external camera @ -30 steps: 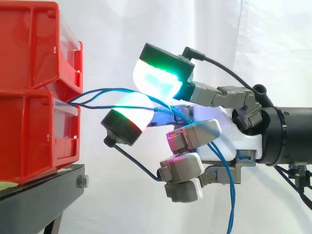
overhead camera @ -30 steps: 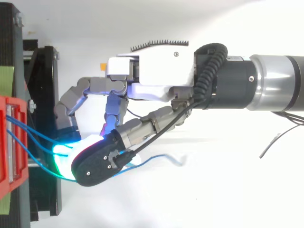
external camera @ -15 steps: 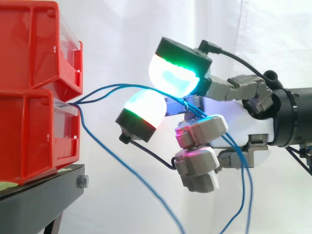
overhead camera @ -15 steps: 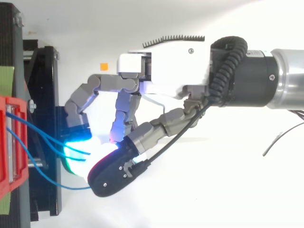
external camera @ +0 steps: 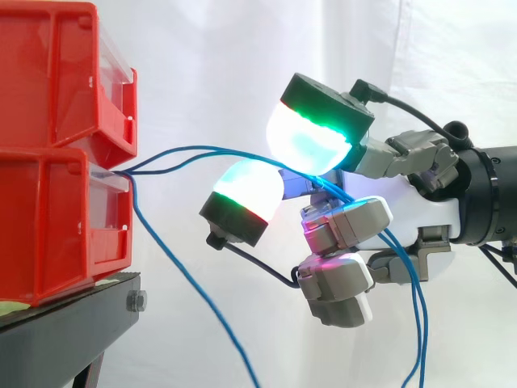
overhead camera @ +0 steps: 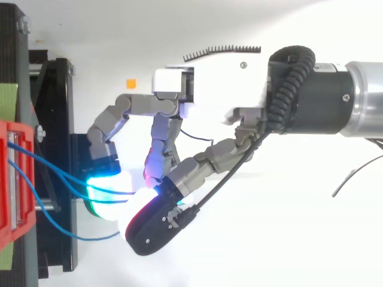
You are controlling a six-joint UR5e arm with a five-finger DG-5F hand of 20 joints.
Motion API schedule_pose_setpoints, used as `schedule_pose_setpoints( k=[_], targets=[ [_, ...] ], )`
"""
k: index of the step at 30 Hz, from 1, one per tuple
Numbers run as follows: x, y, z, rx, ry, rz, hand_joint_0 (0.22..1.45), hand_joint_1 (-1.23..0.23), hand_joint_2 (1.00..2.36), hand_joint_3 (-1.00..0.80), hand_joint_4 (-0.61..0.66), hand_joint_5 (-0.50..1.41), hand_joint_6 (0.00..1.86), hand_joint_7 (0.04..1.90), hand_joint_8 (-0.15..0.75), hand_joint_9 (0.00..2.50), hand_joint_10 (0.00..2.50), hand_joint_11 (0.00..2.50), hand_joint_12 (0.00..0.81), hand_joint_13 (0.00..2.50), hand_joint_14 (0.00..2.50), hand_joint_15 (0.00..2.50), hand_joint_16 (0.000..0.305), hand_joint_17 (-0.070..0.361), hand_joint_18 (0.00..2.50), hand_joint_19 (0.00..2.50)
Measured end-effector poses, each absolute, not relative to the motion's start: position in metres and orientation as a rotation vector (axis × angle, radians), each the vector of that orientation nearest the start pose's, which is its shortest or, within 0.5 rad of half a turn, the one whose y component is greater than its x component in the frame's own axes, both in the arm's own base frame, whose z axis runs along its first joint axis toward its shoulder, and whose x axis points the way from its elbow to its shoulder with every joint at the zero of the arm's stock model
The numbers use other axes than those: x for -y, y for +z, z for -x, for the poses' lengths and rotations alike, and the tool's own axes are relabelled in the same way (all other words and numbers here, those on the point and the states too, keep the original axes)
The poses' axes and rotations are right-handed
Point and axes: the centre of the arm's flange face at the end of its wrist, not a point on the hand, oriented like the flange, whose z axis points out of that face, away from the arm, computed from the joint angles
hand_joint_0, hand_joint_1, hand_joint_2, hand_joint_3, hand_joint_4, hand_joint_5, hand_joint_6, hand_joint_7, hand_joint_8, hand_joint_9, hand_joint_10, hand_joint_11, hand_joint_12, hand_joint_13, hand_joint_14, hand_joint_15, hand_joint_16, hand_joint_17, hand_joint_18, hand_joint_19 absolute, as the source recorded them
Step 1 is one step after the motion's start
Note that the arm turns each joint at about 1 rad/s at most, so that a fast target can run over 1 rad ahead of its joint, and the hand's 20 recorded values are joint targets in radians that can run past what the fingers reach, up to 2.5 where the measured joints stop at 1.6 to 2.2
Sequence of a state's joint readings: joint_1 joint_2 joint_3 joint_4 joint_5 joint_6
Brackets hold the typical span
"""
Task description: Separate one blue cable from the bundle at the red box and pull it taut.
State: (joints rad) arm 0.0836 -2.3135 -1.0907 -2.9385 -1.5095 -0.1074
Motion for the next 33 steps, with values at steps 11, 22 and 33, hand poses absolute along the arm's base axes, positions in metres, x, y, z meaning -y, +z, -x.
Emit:
schedule_pose_setpoints(
  k=[11,22,33],
  targets=[
    [0.0772,0.2673,-0.7684,-1.319,1.115,-1.158,0.59,-0.54,1.0,-0.5,0.02,-0.11,0.89,1.01,0.296,1.46,0.01,1.37,0.362,1.21,0.03,1.05,0.044,0.098,1.02,0.98],
    [0.078,0.267,-0.7683,-1.319,1.114,-1.158,0.64,-0.8,1.01,-0.36,0.01,-0.11,0.88,1.07,0.293,1.44,0.01,1.39,0.354,1.2,0.03,1.04,0.043,0.096,1.01,0.97],
    [0.0826,0.2666,-0.7677,-1.313,1.113,-1.165,0.73,-0.95,1.0,-0.5,-0.06,-0.13,0.91,1.01,0.27,1.35,0.01,1.37,0.348,1.14,0.03,1.03,0.041,0.093,0.96,0.94]
  ],
)
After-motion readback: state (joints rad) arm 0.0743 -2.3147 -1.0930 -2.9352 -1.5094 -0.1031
